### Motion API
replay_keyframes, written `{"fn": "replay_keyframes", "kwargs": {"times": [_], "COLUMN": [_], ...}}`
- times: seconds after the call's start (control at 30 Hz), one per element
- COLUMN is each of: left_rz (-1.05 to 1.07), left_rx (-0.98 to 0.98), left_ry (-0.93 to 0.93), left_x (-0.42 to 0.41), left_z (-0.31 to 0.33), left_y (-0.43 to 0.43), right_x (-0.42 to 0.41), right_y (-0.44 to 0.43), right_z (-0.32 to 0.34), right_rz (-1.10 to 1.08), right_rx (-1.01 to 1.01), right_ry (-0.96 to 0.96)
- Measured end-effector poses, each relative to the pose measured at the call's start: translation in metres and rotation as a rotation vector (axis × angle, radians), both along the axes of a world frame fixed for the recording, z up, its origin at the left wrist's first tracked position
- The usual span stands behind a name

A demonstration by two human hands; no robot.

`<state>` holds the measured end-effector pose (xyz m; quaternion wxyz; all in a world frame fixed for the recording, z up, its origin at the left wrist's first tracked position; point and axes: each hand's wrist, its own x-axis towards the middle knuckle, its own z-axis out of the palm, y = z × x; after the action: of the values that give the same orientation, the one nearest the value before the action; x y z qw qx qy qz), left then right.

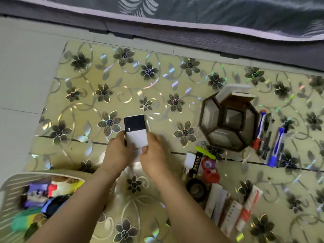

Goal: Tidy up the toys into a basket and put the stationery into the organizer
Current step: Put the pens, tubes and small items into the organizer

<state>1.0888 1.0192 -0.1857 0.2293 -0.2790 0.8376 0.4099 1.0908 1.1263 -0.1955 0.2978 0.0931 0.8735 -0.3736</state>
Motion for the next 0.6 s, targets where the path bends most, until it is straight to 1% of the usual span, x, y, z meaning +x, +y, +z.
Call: {"fn": "replay_keyframes", "kwargs": {"times": [0.1, 0.13, 0.2, 0.27, 0.33, 0.4, 0.47, 0.6], "left_rz": [0.217, 0.241, 0.206, 0.122, 0.019, -0.091, -0.149, -0.094], "left_rx": [0.262, 0.315, 0.36, 0.388, 0.407, 0.419, 0.411, 0.382], "left_ry": [0.01, 0.018, 0.084, 0.179, 0.279, 0.378, 0.474, 0.608], "left_x": [0.007, 0.009, 0.009, 0.005, -0.004, -0.019, -0.034, -0.056], "left_z": [0.006, 0.009, 0.019, 0.036, 0.048, 0.062, 0.075, 0.08], "left_y": [-0.002, -0.001, 0.006, 0.019, 0.035, 0.056, 0.081, 0.125], "right_x": [0.006, 0.008, 0.007, 0.0, -0.014, -0.036, -0.063, -0.109], "right_y": [0.009, 0.015, 0.029, 0.05, 0.074, 0.103, 0.134, 0.175], "right_z": [0.005, 0.008, 0.022, 0.045, 0.076, 0.108, 0.137, 0.169], "right_rz": [-0.058, -0.076, -0.12, -0.135, -0.106, -0.051, 0.017, 0.169], "right_rx": [-0.124, -0.161, -0.232, -0.287, -0.316, -0.279, -0.182, -0.091], "right_ry": [0.041, 0.058, 0.097, 0.194, 0.295, 0.383, 0.465, 0.471]}}
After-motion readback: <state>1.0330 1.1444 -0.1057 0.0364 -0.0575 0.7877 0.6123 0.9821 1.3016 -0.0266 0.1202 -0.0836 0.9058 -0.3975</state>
